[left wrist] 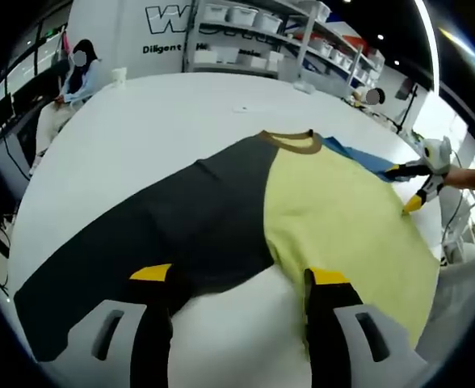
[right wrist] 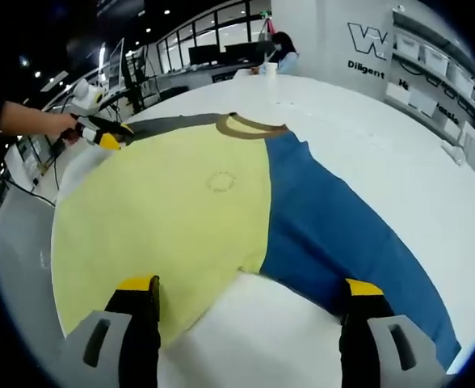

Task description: Fold the garment on the visible template until the final outline fits inside the template.

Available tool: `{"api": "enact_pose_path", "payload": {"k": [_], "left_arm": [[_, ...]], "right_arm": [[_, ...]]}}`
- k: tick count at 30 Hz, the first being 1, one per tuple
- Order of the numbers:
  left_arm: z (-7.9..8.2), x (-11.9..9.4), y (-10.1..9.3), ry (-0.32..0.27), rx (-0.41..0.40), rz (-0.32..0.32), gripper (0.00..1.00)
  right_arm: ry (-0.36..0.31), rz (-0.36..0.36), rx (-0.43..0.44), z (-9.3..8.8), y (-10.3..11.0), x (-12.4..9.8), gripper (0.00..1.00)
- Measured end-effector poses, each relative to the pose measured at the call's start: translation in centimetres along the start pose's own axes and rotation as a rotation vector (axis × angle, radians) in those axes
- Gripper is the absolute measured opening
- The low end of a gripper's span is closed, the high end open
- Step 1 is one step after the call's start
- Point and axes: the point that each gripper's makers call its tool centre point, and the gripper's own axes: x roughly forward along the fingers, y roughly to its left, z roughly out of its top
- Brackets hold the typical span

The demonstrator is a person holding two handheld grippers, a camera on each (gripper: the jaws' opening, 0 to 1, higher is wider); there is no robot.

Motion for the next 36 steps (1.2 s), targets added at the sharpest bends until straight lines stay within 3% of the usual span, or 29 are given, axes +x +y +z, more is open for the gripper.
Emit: {"api": "enact_pose_path", "payload": {"k": [9, 13, 17, 23, 27, 36], "left_arm": [[-0.6, -1.4, -3.3, -0.038, 0.082, -0.07, 0.73], [-0.5, -2.4, -5.3, -0.075, 0.096, -0.126, 0.72], [-1.6, -3.0, -7.2, -0.073, 0.121, -0.178, 0.72], [-2.1, -3.6, -7.8, -0.078, 0.169, -0.185, 0.71], [-3.1, -4.2, -8.5, -0.063, 0.277, -0.213, 0.69], [-4.6, -5.2, -9.0, -0.059, 0.31, -0.217, 0.68]], "right_arm": [[-0.03, 0.048, 0.002, -1.2, 3.4, -1.5, 0.99], [-0.081, 0.077, -0.027, -0.3, 5.7, -2.3, 0.99], [-0.088, 0.107, -0.078, -0.1, 7.8, -2.6, 0.99], [-0.099, 0.141, -0.153, 0.4, 10.0, -3.2, 0.98], [-0.079, 0.175, -0.235, -0.5, 12.3, -3.6, 0.95], [-0.074, 0.222, -0.23, -2.4, 14.9, -4.4, 0.92]]}}
